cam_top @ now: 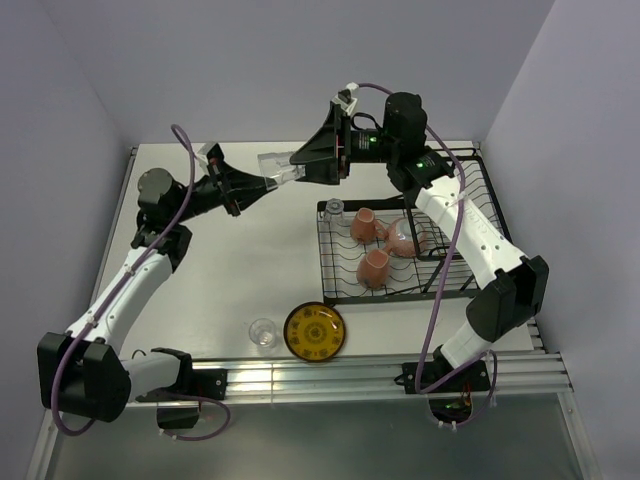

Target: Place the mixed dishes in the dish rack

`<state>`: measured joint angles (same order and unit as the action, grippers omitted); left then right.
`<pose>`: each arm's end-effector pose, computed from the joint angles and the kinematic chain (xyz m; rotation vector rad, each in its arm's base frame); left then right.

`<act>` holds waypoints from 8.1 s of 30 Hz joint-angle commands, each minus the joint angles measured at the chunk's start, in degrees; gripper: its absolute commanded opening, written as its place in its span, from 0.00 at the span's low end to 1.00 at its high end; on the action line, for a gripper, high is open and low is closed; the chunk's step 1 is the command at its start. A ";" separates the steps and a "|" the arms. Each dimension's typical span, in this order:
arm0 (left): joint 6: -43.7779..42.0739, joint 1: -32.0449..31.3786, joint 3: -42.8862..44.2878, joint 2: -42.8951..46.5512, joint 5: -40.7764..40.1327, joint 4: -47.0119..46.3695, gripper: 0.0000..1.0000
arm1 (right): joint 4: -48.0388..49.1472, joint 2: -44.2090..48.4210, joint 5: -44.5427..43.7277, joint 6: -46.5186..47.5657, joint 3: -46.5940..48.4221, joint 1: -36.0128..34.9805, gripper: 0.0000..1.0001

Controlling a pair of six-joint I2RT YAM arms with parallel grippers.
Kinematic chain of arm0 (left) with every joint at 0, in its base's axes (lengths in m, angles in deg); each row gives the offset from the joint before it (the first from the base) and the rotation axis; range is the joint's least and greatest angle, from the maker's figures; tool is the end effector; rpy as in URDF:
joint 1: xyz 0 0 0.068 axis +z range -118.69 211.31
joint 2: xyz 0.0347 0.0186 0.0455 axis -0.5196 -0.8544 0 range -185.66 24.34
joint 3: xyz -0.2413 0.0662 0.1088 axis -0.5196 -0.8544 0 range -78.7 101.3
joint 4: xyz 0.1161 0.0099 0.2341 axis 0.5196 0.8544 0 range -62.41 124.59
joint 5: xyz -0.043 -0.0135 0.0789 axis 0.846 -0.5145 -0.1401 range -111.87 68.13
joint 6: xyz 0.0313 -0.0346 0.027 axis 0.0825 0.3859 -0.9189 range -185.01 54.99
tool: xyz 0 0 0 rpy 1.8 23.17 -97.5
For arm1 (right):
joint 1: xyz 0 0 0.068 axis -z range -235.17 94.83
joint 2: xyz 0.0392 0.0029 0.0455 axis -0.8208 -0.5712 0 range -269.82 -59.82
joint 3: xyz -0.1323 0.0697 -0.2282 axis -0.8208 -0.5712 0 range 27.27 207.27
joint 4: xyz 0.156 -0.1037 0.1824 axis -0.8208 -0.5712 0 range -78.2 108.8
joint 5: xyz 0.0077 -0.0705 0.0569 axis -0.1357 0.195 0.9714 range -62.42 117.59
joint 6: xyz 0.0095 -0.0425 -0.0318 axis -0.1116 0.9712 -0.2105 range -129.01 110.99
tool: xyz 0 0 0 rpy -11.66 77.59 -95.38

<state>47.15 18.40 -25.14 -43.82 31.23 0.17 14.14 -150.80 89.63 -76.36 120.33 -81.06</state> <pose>0.2538 -0.0874 0.3760 -0.5963 1.8826 -2.2466 0.3082 0.1845 0.4423 -0.3295 2.0429 1.9871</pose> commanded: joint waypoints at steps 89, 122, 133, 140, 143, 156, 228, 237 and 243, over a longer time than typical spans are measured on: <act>-65.14 -16.18 6.21 2.51 -41.67 94.83 0.62 | -43.85 -21.26 -70.39 45.91 2.04 -11.46 0.46; -67.59 -21.90 -9.91 -5.22 -40.88 80.59 0.19 | -49.82 2.56 -66.26 42.83 -3.41 -11.90 0.80; -74.36 -10.07 39.49 -17.09 -36.43 96.67 0.00 | -56.87 0.36 -44.53 42.92 13.90 -7.34 0.80; -53.58 -1.24 28.41 -7.97 -2.94 67.55 0.00 | -46.41 3.09 -17.96 39.58 12.68 -2.41 0.80; -34.60 -1.42 15.06 -1.90 5.15 40.50 0.00 | -41.58 4.14 -12.85 36.78 9.88 -2.32 0.80; -14.87 -3.00 7.08 1.54 5.43 11.08 0.00 | -29.17 3.18 -4.83 28.68 5.73 -2.41 0.80; -65.31 -23.83 0.75 -15.59 -29.02 72.16 0.81 | -53.08 -11.67 -66.70 46.61 -11.15 -17.18 0.05; -65.66 -24.62 -0.03 -17.53 -27.61 69.96 0.80 | -52.20 -12.20 -66.52 46.61 -12.20 -18.05 0.23; -65.84 -24.71 -1.53 -17.80 -27.44 69.08 0.80 | -52.02 -11.85 -65.47 46.79 -12.11 -18.23 0.58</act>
<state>-17.41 -5.93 -25.99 -61.43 2.66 70.86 -39.04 -163.43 24.36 -30.11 108.44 -98.78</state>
